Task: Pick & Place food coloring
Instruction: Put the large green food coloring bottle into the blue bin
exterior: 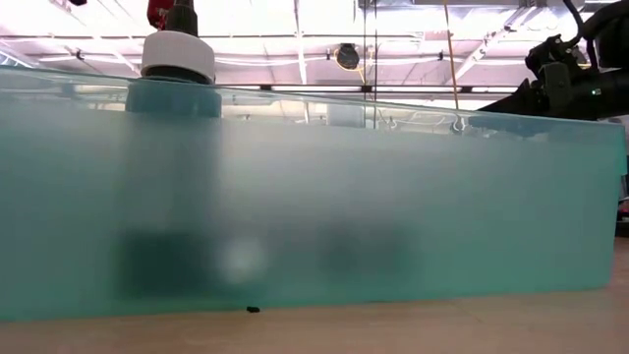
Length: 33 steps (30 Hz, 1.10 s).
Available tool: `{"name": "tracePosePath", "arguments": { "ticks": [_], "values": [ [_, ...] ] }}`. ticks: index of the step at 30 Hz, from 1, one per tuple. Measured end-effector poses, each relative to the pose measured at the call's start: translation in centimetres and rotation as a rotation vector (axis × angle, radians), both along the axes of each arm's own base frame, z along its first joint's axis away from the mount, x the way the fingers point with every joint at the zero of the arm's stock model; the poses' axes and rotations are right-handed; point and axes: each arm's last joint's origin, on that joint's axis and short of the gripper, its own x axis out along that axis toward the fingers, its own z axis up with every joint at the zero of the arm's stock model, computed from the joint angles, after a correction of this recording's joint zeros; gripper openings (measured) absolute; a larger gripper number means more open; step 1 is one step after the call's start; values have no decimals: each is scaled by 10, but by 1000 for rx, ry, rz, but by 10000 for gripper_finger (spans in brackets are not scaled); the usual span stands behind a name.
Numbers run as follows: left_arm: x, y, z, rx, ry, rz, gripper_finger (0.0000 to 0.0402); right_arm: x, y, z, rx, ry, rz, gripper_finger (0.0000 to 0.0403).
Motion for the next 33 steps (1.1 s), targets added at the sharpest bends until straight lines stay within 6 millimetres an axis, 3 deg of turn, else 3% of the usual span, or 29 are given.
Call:
{"name": "tracePosePath", "arguments": {
  "ticks": [9,18,25,33],
  "values": [
    [24,-7,-46,-21,184,-2,365,0,0,0,-1,-2,0,141],
    [34,-9,-61,-35,166,-51,365,0,0,0,-1,-4,0,141],
    [53,-14,-98,8,140,-149,365,0,0,1,-1,-5,0,141],
    [61,-10,-122,-64,215,-121,365,0,0,1,-1,-5,0,141]
  ]
}}
